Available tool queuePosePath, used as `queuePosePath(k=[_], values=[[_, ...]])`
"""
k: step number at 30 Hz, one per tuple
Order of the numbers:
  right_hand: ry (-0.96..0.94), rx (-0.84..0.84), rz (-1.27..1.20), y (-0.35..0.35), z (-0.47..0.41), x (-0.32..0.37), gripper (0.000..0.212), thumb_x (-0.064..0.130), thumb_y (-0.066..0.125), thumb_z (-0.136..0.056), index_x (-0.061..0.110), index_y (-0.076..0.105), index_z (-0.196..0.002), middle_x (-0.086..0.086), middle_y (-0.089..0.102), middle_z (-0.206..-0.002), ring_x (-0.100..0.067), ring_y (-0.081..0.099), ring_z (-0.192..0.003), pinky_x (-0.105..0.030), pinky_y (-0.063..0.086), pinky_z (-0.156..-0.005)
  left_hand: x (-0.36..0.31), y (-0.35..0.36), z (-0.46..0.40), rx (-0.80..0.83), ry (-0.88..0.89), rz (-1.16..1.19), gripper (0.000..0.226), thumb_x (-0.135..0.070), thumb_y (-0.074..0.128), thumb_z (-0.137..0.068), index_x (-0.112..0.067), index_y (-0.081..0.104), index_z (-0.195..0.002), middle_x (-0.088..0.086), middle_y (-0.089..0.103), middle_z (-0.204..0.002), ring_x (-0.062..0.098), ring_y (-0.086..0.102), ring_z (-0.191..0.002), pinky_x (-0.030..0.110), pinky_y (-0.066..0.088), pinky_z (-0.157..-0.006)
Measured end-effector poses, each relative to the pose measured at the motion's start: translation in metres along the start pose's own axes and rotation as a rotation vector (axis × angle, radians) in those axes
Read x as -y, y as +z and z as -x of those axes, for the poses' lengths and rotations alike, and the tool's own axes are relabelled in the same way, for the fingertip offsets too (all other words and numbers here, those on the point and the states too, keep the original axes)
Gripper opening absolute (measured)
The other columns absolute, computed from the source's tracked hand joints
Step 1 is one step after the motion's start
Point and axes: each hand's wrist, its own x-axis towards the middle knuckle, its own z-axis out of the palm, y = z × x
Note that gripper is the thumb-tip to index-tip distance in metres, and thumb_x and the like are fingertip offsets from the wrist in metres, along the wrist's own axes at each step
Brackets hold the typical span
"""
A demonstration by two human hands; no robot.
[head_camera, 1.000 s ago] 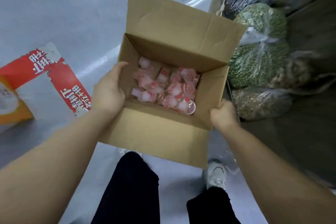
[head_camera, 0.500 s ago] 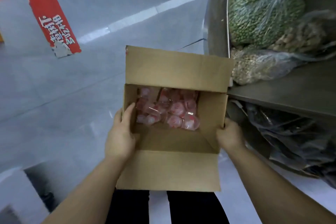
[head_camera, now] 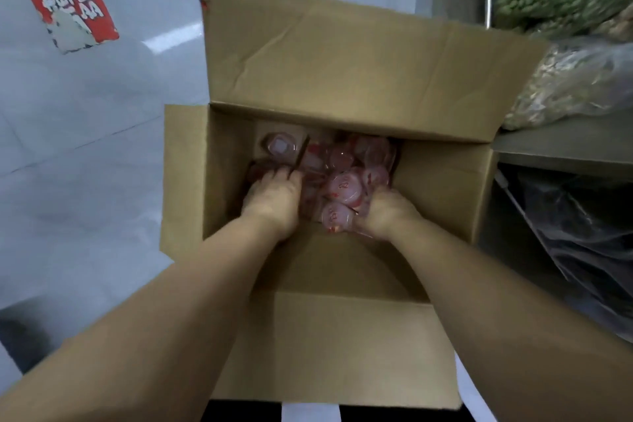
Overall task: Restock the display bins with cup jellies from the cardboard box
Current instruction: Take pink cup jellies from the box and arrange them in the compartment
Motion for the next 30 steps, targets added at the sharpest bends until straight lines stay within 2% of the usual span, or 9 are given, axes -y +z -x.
queuePosePath(k=[5,9,11,13,15,19,22,25,30], values=[[0.01,0.065,-0.067,0.005,-0.022,-0.008,0.071,0.041,0.074,-0.072,0.005,0.05,-0.128,-0.014,0.05,-0.134,-0.021,0.05,-0.115,-0.024,0.041,-0.086,-0.003,0.028,-0.042,0.006,-0.02,-0.248,0.05,-0.026,0.043,-0.093,-0.026,0.03,-0.141,0.004,0.029,-0.149,0.024,0.018,-0.139,0.051,0.014,-0.11],[-0.028,-0.089,-0.227,0.015,0.013,-0.007,0.073,0.028,0.071,-0.076,0.008,0.037,-0.137,-0.018,0.041,-0.136,-0.03,0.04,-0.126,-0.025,0.035,-0.101,-0.002,0.019,-0.021,-0.185,-0.096,-0.138,0.038,-0.028,0.052,-0.089,-0.025,0.044,-0.127,0.004,0.045,-0.136,0.026,0.035,-0.127,0.049,0.024,-0.103],[-0.001,-0.201,-0.572,0.014,0.045,-0.002,0.067,0.019,0.071,-0.076,0.011,0.034,-0.132,-0.016,0.049,-0.126,-0.03,0.048,-0.119,-0.029,0.04,-0.1,-0.001,0.002,0.006,-0.246,-0.109,0.174,0.04,-0.029,0.056,-0.088,-0.018,0.043,-0.124,0.009,0.052,-0.128,0.03,0.043,-0.121,0.043,0.031,-0.097],[0.042,-0.229,-1.001,0.004,0.089,0.008,0.054,0.008,0.068,-0.077,0.014,0.035,-0.119,-0.01,0.056,-0.107,-0.023,0.06,-0.095,-0.029,0.051,-0.085,-0.006,-0.027,0.046,-0.267,-0.088,0.733,0.038,-0.03,0.06,-0.088,-0.014,0.044,-0.118,0.007,0.06,-0.11,0.03,0.054,-0.111,0.029,0.041,-0.089],[0.056,-0.135,-1.459,-0.014,0.145,0.02,0.043,-0.001,0.063,-0.081,0.012,0.037,-0.113,-0.009,0.054,-0.099,-0.016,0.059,-0.08,-0.016,0.051,-0.059,-0.014,-0.064,0.097,-0.305,-0.098,1.199,0.033,-0.035,0.064,-0.084,-0.015,0.048,-0.105,0.002,0.061,-0.095,0.025,0.061,-0.096,0.024,0.046,-0.081],[-0.085,0.114,-1.838,-0.068,0.28,0.033,0.016,0.007,0.053,-0.088,0.017,0.045,-0.095,-0.008,0.05,-0.1,-0.019,0.055,-0.084,-0.022,0.045,-0.055,-0.029,-0.149,0.213,-0.267,-0.145,1.799,0.015,-0.031,0.059,-0.088,-0.018,0.052,-0.088,0.002,0.069,-0.088,0.016,0.067,-0.082,0.029,0.057,-0.063],[-0.31,0.247,-1.932,-0.12,0.391,0.033,0.005,0.015,0.052,-0.079,0.017,0.049,-0.081,-0.003,0.057,-0.083,-0.017,0.058,-0.075,-0.023,0.044,-0.058,-0.043,-0.221,0.298,-0.191,-0.045,2.057,0.029,-0.038,0.056,-0.08,-0.014,0.057,-0.098,-0.001,0.07,-0.085,0.006,0.064,-0.074,0.016,0.052,-0.059],[-0.525,0.316,-2.046,-0.16,0.49,0.027,0.038,0.016,0.05,-0.072,0.009,0.052,-0.109,-0.016,0.058,-0.102,-0.022,0.064,-0.068,-0.031,0.055,-0.06,-0.064,-0.284,0.379,-0.103,0.098,2.178,0.026,-0.036,0.058,-0.076,-0.015,0.062,-0.091,-0.003,0.068,-0.082,0.006,0.055,-0.078,0.012,0.05,-0.059],[-0.749,0.136,-2.017,-0.196,0.61,0.0,0.05,0.02,0.052,-0.077,0.001,0.05,-0.124,-0.016,0.054,-0.097,-0.024,0.06,-0.074,-0.031,0.057,-0.063,-0.115,-0.355,0.483,0.101,0.662,1.812,0.077,-0.021,0.09,-0.048,-0.005,0.046,-0.108,0.003,0.07,-0.088,0.019,0.067,-0.087,0.031,0.055,-0.082]])
